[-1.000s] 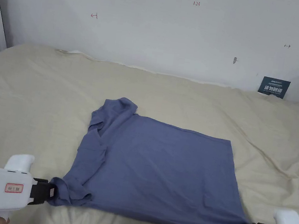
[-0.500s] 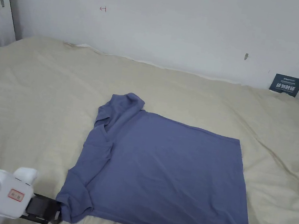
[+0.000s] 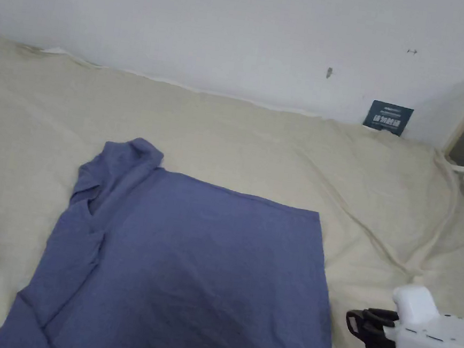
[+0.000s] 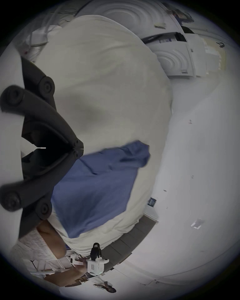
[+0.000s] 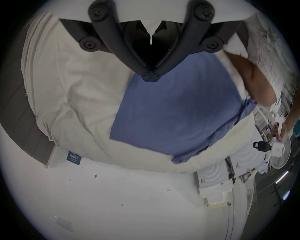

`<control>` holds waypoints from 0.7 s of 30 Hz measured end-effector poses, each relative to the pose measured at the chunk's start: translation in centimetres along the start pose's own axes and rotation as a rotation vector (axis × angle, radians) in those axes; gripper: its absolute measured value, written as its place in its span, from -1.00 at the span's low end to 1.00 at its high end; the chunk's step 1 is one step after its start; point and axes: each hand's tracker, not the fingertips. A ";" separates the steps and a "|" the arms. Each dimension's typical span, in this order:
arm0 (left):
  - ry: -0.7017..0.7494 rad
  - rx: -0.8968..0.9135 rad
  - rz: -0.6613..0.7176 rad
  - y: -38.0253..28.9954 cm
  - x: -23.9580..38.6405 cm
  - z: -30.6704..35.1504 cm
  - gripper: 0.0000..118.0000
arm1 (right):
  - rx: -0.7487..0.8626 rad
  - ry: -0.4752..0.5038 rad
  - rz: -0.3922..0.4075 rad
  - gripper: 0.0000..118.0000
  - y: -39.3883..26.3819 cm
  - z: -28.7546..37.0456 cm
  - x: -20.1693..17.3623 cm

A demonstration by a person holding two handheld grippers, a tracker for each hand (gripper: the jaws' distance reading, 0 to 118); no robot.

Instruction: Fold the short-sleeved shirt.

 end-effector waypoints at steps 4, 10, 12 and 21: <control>-0.041 0.026 -0.023 2.8 1.9 -4.2 -1.00 | 0.032 -0.013 -0.074 -1.00 3.9 -3.9 2.6; -0.073 0.004 -0.033 5.5 2.8 -10.0 -1.00 | 0.023 -0.003 -0.130 -1.00 9.5 -12.9 7.6; -0.066 -0.001 -0.048 6.4 2.1 -11.6 -1.00 | 0.009 -0.034 -0.129 -0.48 11.0 -16.2 9.0; -0.060 -0.010 -0.029 7.7 -1.2 -16.4 -1.00 | -0.145 -0.071 -0.023 0.69 15.1 -26.7 13.8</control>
